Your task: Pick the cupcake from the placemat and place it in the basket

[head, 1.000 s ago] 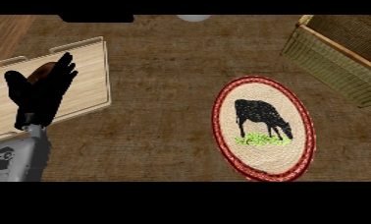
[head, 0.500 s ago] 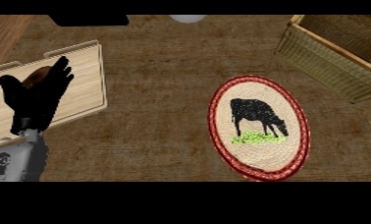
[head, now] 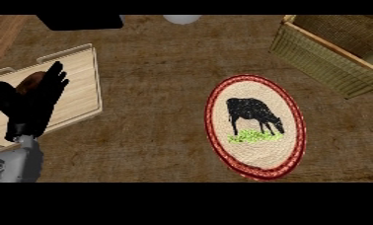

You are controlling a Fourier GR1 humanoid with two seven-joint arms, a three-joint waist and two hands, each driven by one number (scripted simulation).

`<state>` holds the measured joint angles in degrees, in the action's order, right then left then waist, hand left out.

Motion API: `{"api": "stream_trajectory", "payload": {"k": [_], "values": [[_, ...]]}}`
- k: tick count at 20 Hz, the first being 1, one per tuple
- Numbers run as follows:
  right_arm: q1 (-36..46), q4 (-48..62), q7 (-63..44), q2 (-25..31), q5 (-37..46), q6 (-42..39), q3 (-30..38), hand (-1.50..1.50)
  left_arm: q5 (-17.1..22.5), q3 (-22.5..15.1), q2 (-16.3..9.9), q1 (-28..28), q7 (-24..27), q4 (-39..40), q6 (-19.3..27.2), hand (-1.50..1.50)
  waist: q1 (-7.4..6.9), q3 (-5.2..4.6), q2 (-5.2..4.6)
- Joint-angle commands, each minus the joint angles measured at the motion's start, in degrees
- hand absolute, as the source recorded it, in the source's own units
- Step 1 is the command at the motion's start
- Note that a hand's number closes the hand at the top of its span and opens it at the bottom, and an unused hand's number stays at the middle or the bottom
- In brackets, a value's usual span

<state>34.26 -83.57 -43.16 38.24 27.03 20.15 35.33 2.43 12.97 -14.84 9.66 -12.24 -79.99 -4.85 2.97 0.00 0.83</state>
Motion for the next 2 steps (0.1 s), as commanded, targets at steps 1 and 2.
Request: {"api": "stream_trajectory", "payload": {"k": [1,2], "values": [[-13.28,-11.16,1.64,-0.83,-9.18,-8.26,6.05,-1.50,-0.62,-0.74,0.87,-0.36,-0.26,-0.30,0.63,0.00,0.18,0.06,-0.09],[-14.58,-13.54,-0.37,0.07,-10.35,-10.19,7.55,-1.50,-0.68,-1.09,1.68,3.20,-1.83,1.27,1.82,0.00,0.08,0.02,-0.25]]}}
